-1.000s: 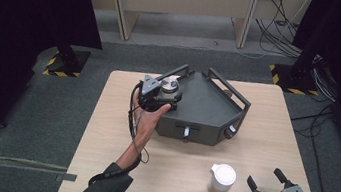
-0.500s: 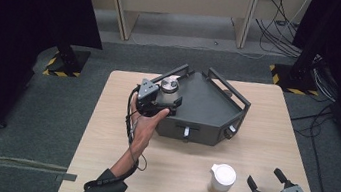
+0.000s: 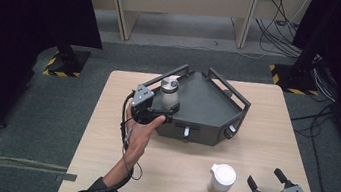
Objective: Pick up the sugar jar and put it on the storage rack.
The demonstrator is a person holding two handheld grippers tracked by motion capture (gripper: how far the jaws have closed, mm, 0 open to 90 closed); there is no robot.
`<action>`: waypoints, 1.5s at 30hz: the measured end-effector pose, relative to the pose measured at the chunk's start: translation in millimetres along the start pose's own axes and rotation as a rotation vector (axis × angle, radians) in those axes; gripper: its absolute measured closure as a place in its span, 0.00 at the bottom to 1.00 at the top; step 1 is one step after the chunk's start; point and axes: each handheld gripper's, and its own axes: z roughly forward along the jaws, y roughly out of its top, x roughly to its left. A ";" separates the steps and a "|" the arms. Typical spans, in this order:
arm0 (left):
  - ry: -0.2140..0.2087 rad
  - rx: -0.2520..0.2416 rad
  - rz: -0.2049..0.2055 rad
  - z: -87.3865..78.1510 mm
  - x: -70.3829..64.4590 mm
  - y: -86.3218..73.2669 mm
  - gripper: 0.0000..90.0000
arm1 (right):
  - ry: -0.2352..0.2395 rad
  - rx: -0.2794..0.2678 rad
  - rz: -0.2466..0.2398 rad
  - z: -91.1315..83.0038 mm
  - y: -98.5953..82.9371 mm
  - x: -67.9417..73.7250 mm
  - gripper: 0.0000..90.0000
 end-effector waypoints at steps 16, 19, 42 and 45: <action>-0.078 -0.030 -0.006 -34.2 -6.8 -20.9 0.01 | -0.003 -0.003 0.002 -0.7 -0.3 -0.4 0.00; -0.091 -0.036 -0.007 -40.2 -7.7 -25.4 0.01 | -0.002 -0.004 0.001 -0.9 -0.3 -0.4 0.00; -0.087 -0.045 0.022 -67.0 -15.7 -76.7 0.01 | 0.001 -0.004 -0.002 -1.0 -0.4 0.2 0.00; -0.085 -0.040 0.030 -68.4 -16.7 -81.4 0.01 | 0.001 -0.004 -0.003 -1.1 -0.4 0.2 0.00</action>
